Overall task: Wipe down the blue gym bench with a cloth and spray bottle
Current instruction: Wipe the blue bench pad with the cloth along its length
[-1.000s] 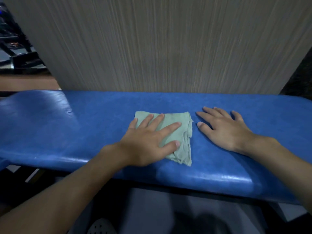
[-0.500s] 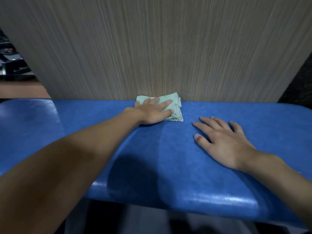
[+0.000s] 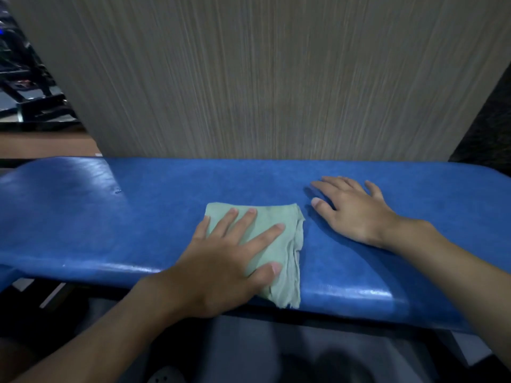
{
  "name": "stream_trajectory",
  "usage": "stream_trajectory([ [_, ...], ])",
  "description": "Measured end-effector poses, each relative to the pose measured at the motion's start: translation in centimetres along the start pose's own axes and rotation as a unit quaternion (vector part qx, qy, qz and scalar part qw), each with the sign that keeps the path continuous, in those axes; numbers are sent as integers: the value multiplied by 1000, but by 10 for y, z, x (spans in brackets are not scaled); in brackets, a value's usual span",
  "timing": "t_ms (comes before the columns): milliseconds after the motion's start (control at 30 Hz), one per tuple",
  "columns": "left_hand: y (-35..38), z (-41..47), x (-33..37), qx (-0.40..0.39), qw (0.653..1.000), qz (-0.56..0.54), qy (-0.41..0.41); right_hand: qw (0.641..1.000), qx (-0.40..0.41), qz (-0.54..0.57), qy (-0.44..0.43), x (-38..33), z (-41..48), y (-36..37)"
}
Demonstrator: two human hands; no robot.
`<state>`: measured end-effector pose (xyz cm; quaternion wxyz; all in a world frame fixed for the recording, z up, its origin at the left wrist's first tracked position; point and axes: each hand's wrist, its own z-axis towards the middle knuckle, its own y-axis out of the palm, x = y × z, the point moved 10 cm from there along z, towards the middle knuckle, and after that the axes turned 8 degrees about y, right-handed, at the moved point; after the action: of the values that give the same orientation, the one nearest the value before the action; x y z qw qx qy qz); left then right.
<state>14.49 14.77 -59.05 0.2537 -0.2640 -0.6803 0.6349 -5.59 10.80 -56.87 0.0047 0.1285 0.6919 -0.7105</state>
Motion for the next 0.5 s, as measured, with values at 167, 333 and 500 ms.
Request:
stream_trajectory([
  [167, 0, 6, -7, -1, 1000, -5, -10, 999, -32, -26, -4, -8, 3, 19],
  [333, 2, 69, -49, -28, 999, -21, -29, 999, -29, -28, -7, -4, 5, 23],
  [500, -6, 157, -100, -25, 998, -31, -51, 1000, -19, -18, -5, -4, 1, 21],
])
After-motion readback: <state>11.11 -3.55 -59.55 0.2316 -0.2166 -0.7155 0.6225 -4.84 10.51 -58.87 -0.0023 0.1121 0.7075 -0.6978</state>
